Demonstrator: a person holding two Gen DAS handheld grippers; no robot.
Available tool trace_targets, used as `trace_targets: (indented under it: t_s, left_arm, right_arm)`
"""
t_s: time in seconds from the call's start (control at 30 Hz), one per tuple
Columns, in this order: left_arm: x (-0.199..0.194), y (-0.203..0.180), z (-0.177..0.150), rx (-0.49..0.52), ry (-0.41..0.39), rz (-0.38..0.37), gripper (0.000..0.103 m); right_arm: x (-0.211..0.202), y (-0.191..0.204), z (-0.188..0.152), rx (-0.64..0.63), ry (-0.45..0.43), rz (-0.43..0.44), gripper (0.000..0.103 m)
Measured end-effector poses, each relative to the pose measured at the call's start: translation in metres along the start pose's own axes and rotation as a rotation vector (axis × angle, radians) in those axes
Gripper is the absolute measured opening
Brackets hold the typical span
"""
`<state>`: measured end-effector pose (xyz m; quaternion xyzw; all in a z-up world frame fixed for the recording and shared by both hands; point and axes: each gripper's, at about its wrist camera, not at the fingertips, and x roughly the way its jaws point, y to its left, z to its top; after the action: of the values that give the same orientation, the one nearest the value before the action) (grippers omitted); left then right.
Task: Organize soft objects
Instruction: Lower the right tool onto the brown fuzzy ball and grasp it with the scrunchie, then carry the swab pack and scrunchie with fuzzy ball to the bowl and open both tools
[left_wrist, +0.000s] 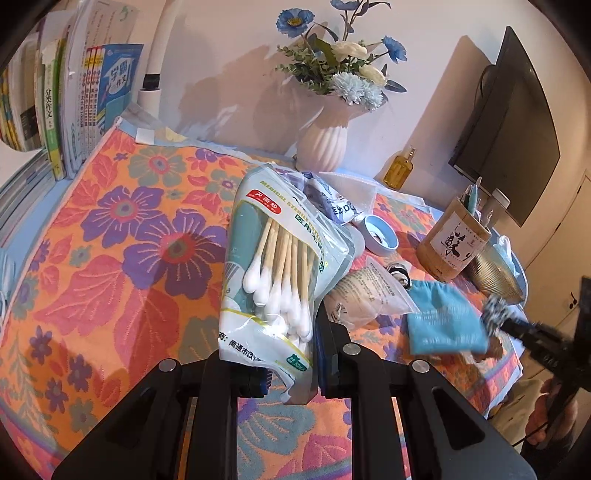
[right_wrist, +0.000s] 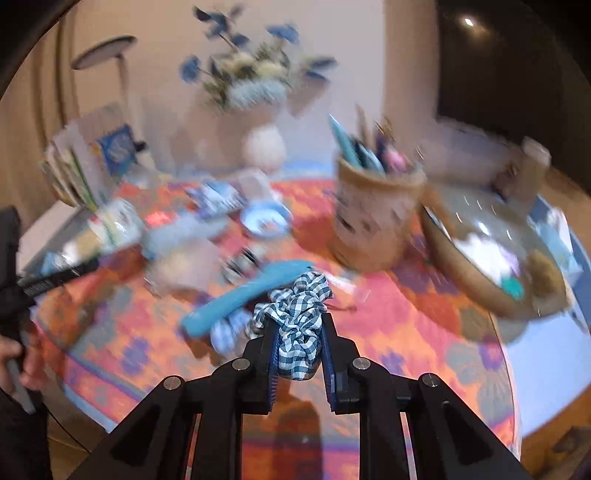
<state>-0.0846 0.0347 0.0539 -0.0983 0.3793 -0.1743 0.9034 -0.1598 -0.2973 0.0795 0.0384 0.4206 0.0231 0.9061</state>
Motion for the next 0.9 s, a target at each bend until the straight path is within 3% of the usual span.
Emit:
trace_targets:
  t_s: [0.07, 0.13, 0.17, 0.2, 0.27, 0.37, 0.5, 0.63, 0.73, 0.83, 0.87, 0.9]
  left_arm:
    - [0.001, 0.0, 0.0, 0.001, 0.003, 0.0, 0.015]
    - [-0.001, -0.001, 0.0, 0.004, 0.001, -0.003, 0.015]
    - [-0.001, -0.001, 0.001, 0.005, 0.001, 0.0, 0.015]
    - [-0.001, 0.0, 0.001, 0.006, 0.003, 0.001, 0.015]
    - [-0.001, 0.001, 0.002, 0.006, 0.009, 0.006, 0.015]
    - [0.003, 0.004, 0.003, -0.009, 0.018, -0.002, 0.015]
    - [0.006, -0.003, 0.002, 0.004, 0.023, -0.004, 0.015]
    - [0.007, -0.011, 0.003, 0.024, 0.024, -0.011, 0.015]
    - [0.007, -0.017, 0.003, 0.04, 0.027, -0.015, 0.015]
    - [0.006, -0.022, 0.003, 0.058, 0.031, -0.014, 0.015]
    - [0.006, -0.024, 0.003, 0.062, 0.031, -0.014, 0.015]
    - [0.006, -0.026, 0.003, 0.066, 0.031, -0.014, 0.015]
  right_arm:
    - [0.009, -0.013, -0.001, 0.031, 0.026, -0.027, 0.021]
    - [0.025, -0.024, -0.002, 0.053, 0.098, 0.016, 0.043]
    - [0.031, -0.027, -0.006, 0.059, 0.137, 0.058, 0.069]
    - [0.033, -0.029, -0.009, 0.05, 0.155, 0.096, 0.076]
    - [0.028, -0.033, -0.013, 0.044, 0.139, 0.123, 0.076]
    - [0.022, -0.044, -0.017, 0.075, 0.154, 0.184, 0.087]
    - [0.014, -0.035, -0.02, -0.017, 0.155, 0.109, 0.087]
    - [0.015, -0.024, -0.015, 0.045, 0.131, 0.245, 0.087]
    - [0.034, -0.02, -0.014, 0.121, 0.149, 0.239, 0.087]
    - [0.053, -0.028, -0.017, 0.238, 0.175, 0.307, 0.086]
    - [0.055, -0.029, -0.018, 0.26, 0.166, 0.316, 0.08]
    - [0.054, -0.029, -0.018, 0.255, 0.157, 0.303, 0.063]
